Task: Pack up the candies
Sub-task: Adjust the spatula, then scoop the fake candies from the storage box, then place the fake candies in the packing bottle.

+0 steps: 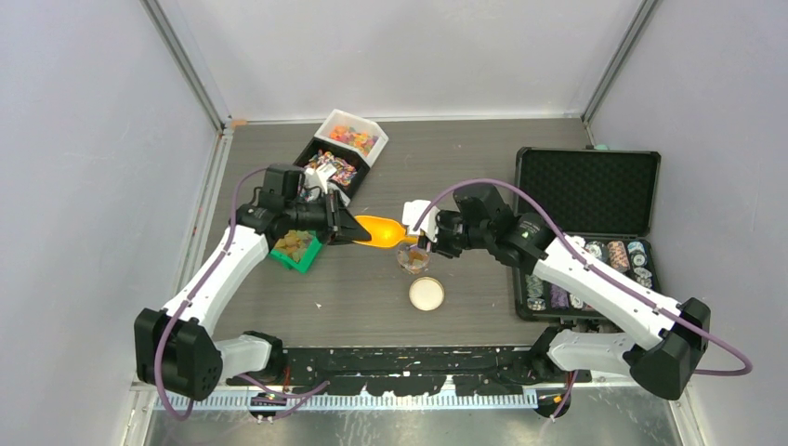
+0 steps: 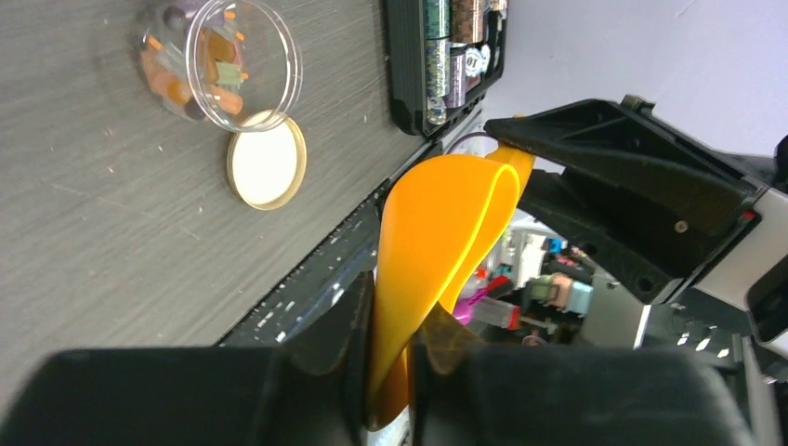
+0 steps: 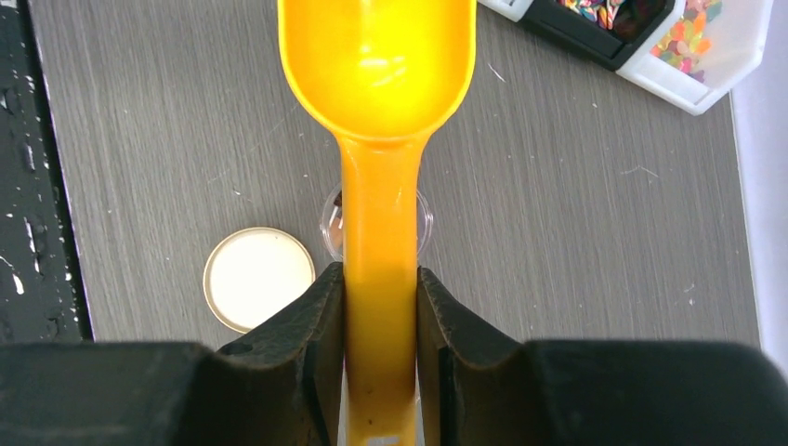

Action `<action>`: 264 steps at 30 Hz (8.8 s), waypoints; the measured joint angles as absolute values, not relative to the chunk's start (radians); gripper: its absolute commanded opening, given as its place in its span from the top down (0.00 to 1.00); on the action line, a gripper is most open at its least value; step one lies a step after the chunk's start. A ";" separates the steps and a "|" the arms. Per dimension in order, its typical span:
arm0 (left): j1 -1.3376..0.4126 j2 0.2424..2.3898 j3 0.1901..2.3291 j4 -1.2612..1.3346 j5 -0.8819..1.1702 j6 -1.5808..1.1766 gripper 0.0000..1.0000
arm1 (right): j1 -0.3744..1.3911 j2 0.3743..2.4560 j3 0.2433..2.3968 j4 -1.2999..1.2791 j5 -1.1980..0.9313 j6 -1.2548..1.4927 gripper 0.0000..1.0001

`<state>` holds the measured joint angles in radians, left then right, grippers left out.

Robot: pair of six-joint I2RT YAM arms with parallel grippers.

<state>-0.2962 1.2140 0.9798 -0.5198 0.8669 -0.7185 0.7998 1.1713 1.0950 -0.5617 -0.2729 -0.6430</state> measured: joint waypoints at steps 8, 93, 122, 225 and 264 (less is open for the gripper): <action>-0.231 1.195 0.896 -0.426 0.966 -0.854 1.00 | 0.703 1.098 0.955 -0.348 -0.466 -0.591 0.59; 0.236 1.880 1.438 -0.557 0.305 -0.503 0.62 | 0.957 2.344 2.407 -0.911 0.084 -0.601 1.00; 0.245 1.883 1.438 -0.551 0.352 -0.514 0.60 | 0.940 2.290 2.001 -0.445 0.052 -0.390 1.00; -0.020 0.831 1.079 -0.737 0.500 -0.546 0.00 | 0.926 0.814 0.791 -0.120 0.156 -0.353 1.00; -0.033 0.794 0.824 -0.708 0.496 -0.463 0.00 | 0.925 0.838 0.876 -0.793 0.161 -0.364 1.00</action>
<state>-0.0330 0.7940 0.8242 -0.7082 0.4965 -0.4629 0.9253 0.8379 0.8764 -0.7925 0.1612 -0.3641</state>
